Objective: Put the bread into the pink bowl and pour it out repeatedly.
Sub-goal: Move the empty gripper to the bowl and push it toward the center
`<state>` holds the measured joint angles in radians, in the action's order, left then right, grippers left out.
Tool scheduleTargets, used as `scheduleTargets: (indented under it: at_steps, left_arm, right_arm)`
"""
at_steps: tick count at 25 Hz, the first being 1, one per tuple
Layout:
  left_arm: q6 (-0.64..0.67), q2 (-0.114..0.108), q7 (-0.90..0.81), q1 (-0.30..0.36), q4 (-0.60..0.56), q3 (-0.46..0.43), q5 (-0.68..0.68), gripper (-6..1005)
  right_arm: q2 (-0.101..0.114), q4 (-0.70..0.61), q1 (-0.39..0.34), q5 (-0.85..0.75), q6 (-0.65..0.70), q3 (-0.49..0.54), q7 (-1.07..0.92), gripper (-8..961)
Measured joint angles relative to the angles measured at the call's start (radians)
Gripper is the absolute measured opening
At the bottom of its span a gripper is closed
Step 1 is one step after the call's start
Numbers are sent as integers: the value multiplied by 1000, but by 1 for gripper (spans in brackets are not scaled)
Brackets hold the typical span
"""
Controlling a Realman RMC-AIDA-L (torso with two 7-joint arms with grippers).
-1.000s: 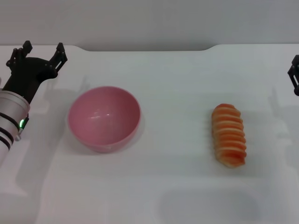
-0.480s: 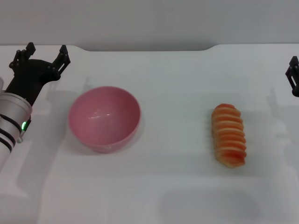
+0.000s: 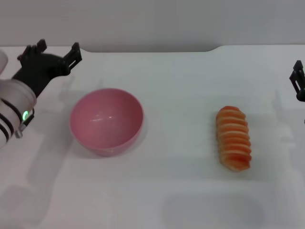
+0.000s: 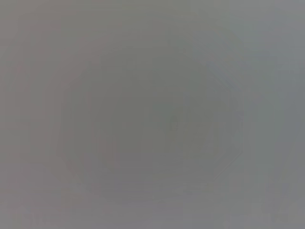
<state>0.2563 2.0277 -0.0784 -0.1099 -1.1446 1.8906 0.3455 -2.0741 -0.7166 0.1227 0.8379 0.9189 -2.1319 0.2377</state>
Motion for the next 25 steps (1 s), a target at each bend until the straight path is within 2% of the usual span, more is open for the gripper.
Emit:
scheduleTargets:
  at_steps: [2, 3, 6, 11, 18, 25]
  left_arm:
    - [-191, 1, 0, 45, -170, -23, -78, 855]
    - [-232, 4, 1, 54, -203, -26, -93, 855]
    - [-536, 22, 7, 83, -382, -47, -167, 854]
    - [-874, 27, 9, 64, -518, -56, -167, 854]
    - [-1108, 29, -7, 7, -534, -70, -165, 852]
    - [-1168, 31, -11, -27, -513, -59, -131, 851]
  right_arm:
    - [0, -3, 0, 1, -12, 0, 0, 762]
    - [0, -4, 0, 1, -17, 0, 0, 762]
    - [1, -6, 1, 1, -21, 0, 0, 762]
    - [1, -9, 4, 2, -27, 1, 0, 762]
    - [2, -16, 9, 0, -36, 3, 0, 761]
    - [2, -16, 9, -3, -37, 3, 0, 761]
